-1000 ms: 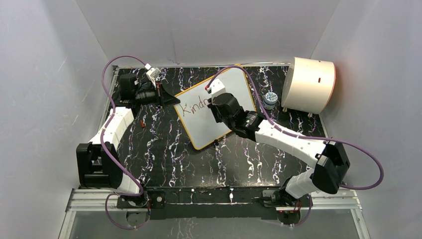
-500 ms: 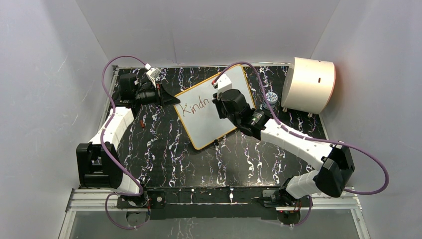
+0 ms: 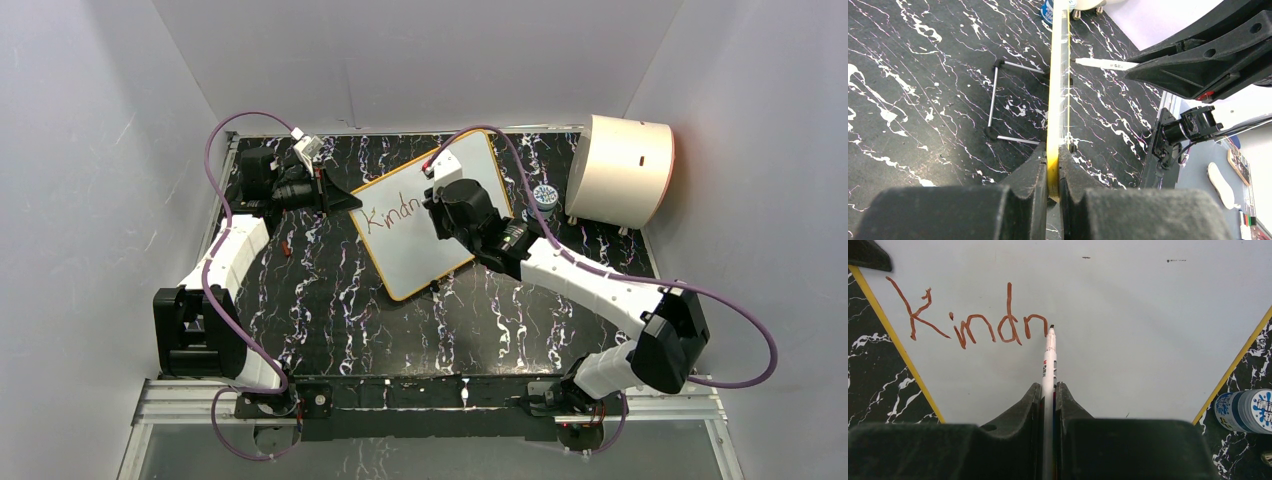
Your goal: Write a sentence on the whiteboard
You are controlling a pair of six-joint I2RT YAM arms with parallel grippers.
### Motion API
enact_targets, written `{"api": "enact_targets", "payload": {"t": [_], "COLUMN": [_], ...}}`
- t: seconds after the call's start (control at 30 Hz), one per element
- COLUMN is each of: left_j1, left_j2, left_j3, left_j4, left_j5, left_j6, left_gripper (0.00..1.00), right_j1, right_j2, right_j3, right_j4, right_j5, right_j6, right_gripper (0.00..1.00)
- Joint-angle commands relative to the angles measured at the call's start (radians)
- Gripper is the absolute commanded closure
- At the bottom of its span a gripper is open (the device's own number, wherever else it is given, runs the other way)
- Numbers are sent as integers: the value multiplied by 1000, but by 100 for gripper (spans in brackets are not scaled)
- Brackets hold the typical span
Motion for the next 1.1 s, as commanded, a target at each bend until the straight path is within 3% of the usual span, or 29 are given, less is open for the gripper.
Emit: {"api": "enact_targets", "payload": {"t": [0.0, 1.07], "left_j1": [-51, -57], "left_j2": [27, 29], "left_j3": [-29, -29], "left_j4": [-125, -124], "left_j5": [-1, -5], "left_j6": [81, 81], "left_gripper": [100, 100], "right_j1": [-11, -35], "right_j2": [8, 35], "right_j3": [20, 5], "right_j4": [62, 64], "right_j5": [-10, -21], "right_j6": [3, 4], "right_gripper": [100, 100]}}
